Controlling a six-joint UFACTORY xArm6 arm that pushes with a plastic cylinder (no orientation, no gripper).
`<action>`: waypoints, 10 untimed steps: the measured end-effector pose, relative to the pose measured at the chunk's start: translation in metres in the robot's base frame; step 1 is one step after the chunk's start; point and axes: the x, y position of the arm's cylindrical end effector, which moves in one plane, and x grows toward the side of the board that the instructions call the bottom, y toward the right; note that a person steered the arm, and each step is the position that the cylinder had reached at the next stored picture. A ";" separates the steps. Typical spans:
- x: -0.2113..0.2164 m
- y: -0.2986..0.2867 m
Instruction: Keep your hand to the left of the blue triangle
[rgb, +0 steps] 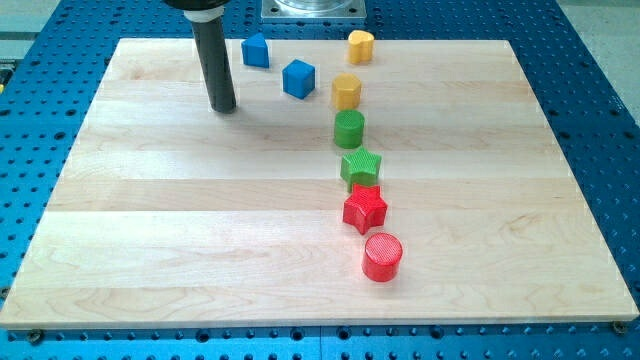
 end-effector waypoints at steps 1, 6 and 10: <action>0.000 0.000; 0.005 -0.002; -0.088 -0.058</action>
